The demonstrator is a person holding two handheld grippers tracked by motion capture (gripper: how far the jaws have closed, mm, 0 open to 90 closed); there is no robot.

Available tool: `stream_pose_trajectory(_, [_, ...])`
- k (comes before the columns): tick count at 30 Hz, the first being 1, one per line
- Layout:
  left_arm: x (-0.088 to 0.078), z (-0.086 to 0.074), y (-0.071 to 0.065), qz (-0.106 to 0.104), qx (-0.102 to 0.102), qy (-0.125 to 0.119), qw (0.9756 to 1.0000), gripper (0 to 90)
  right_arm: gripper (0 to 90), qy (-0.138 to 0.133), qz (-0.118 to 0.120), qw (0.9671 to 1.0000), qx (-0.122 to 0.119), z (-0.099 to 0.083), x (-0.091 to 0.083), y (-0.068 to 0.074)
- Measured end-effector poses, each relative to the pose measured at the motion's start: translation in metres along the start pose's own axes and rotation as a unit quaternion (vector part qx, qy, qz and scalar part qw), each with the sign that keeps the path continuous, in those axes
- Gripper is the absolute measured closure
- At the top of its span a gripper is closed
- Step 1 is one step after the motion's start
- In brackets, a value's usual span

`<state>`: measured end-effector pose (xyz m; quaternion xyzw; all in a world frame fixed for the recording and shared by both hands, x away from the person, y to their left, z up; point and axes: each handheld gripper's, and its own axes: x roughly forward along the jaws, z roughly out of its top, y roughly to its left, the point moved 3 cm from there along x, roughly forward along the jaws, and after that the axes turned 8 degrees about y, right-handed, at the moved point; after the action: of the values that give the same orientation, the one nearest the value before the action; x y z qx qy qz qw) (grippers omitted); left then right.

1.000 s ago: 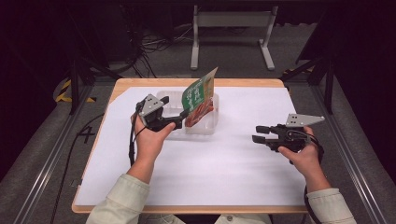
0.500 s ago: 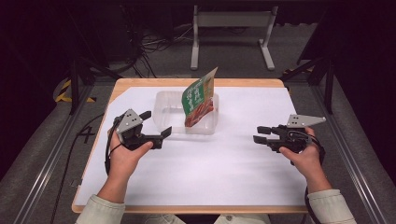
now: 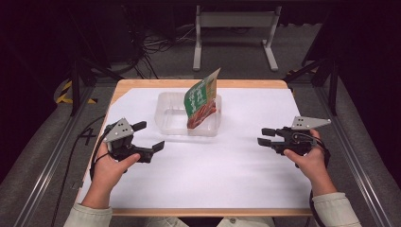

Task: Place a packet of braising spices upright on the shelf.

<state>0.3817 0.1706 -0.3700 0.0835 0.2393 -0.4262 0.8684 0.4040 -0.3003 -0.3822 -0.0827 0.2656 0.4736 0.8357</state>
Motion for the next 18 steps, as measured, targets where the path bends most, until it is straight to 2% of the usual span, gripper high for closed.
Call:
stream_pose_trajectory(1, [-0.001,-0.001,0.0,-0.001,0.005,0.0,1.0,5.2,51.8,0.001,0.0,1.0,0.0,0.0,0.0,0.0])
stream_pose_trajectory(3, [-0.004,-0.003,0.0,-0.005,0.004,-0.004,1.0,6.8,51.8,0.001,0.0,1.0,0.001,0.0,0.0,0.0])
stream_pose_trajectory(5, [-0.007,-0.007,0.002,-0.012,-0.002,-0.013,0.9998,7.8,51.8,0.002,-0.001,1.0,0.0,-0.001,0.001,0.0])
stream_pose_trajectory(7, [-0.01,-0.012,0.003,-0.019,-0.011,-0.008,0.9997,9.0,51.8,0.003,-0.002,1.0,-0.002,-0.002,0.001,0.0])
stream_pose_trajectory(9, [-0.012,-0.018,0.006,-0.011,0.002,-0.013,0.9998,9.6,52.0,0.0,-0.007,1.0,-0.004,-0.003,0.001,0.0])
stream_pose_trajectory(12, [-0.013,-0.027,0.009,-0.01,0.003,-0.01,0.9999,10.6,51.6,-0.007,-0.014,0.9999,-0.006,-0.004,0.0,0.0])
stream_pose_trajectory(14, [-0.012,-0.033,0.013,-0.01,-0.001,-0.009,0.9999,10.6,50.8,-0.014,-0.018,0.9997,-0.007,-0.005,0.0,-0.001])
stream_pose_trajectory(16, [-0.009,-0.041,0.017,-0.011,-0.015,-0.01,0.9998,10.6,49.9,-0.017,-0.02,0.9996,-0.007,-0.006,0.0,-0.002])
stream_pose_trajectory(18, [-0.005,-0.047,0.019,-0.006,-0.015,-0.007,0.9999,10.5,49.5,-0.016,-0.024,0.9996,-0.007,-0.008,0.001,-0.002])
